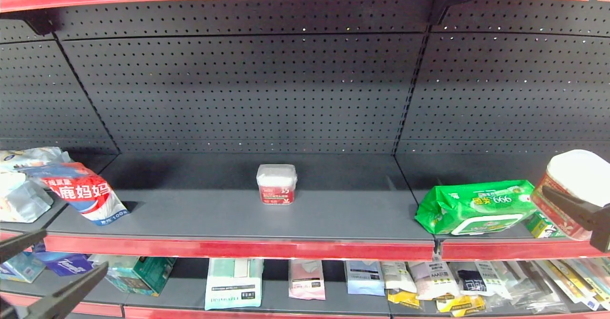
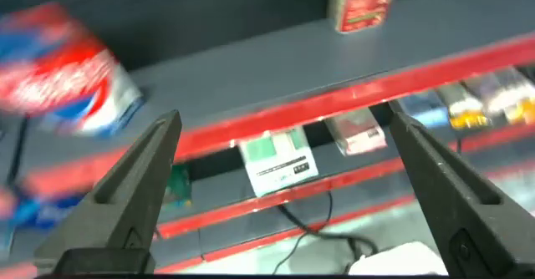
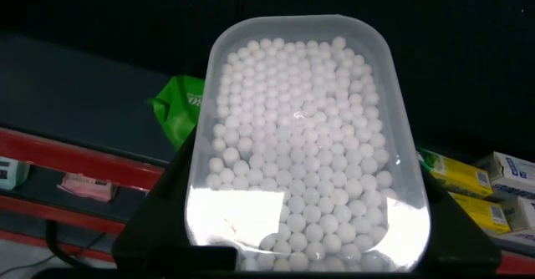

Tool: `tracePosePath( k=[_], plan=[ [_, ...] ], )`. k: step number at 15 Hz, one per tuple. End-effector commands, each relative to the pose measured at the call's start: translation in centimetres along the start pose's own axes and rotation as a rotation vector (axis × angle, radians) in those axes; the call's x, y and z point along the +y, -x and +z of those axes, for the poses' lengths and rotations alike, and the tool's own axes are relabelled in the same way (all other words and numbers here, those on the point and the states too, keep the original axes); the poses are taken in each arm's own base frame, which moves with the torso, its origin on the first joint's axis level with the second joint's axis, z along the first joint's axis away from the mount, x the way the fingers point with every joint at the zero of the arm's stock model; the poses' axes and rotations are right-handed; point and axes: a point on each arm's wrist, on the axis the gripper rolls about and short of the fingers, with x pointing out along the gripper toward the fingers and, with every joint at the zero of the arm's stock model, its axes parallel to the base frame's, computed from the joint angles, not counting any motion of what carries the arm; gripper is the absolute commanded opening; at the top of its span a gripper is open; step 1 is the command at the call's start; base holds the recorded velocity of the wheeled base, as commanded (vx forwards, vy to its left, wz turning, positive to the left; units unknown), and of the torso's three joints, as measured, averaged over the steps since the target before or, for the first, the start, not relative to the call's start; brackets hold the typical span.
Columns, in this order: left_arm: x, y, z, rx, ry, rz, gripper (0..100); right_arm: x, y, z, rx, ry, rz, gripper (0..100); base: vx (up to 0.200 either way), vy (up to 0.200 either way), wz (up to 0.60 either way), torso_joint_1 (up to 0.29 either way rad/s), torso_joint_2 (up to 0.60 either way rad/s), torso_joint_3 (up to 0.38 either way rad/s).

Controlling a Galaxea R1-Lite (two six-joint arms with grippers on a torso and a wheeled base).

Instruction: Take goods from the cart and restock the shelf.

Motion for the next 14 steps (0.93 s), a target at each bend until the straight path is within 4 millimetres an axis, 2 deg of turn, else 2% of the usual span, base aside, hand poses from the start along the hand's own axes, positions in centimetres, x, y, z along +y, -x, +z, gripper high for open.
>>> tracePosePath(
  k=[1,2,6,7,10,12,13,14],
  plan=[
    [1.9,-7.4,1.3,0.108,-0.054,-0.13,100,0.0,0.0,-0.1,0.001,0.0,0.0,0,0.0,0.0,0.0,0.0,0.0,0.0],
    [2.5,-10.0,1.7,0.111,-0.07,-0.177,100,0.0,0.1,0.0,-0.001,0.0,-0.003,0,0.0,0.0,0.0,0.0,0.0,0.0],
    [3.8,-16.2,2.5,0.118,-0.128,-0.366,100,0.0,0.2,-0.2,0.002,0.004,-0.01,0,0.0,0.0,0.0,0.0,0.0,0.0],
    [4.0,-17.2,2.3,0.119,-0.138,-0.397,100,0.0,0.2,-0.1,0.004,0.006,-0.023,0,0.0,0.0,0.0,0.0,0.0,0.0],
    [4.9,-22.0,0.8,0.087,-0.276,-0.567,100,-0.1,0.6,-0.2,0.005,0.009,-0.051,0,0.0,0.0,0.0,0.0,0.0,0.0],
    [4.9,-23.7,0.9,0.072,-0.273,-0.614,100,0.0,0.8,-0.4,0.007,0.008,-0.054,0,0.0,0.0,0.0,0.0,0.0,0.0],
    [4.9,-23.9,0.9,0.07,-0.273,-0.618,100,0.0,0.8,-0.4,0.006,0.009,-0.056,0,0.0,0.0,0.0,0.0,0.0,0.0],
    [5.3,-26.0,0.9,0.053,-0.276,-0.645,100,-0.1,0.9,-0.5,0.009,0.008,-0.066,0,0.0,0.0,0.0,0.0,0.0,0.0]
  ],
)
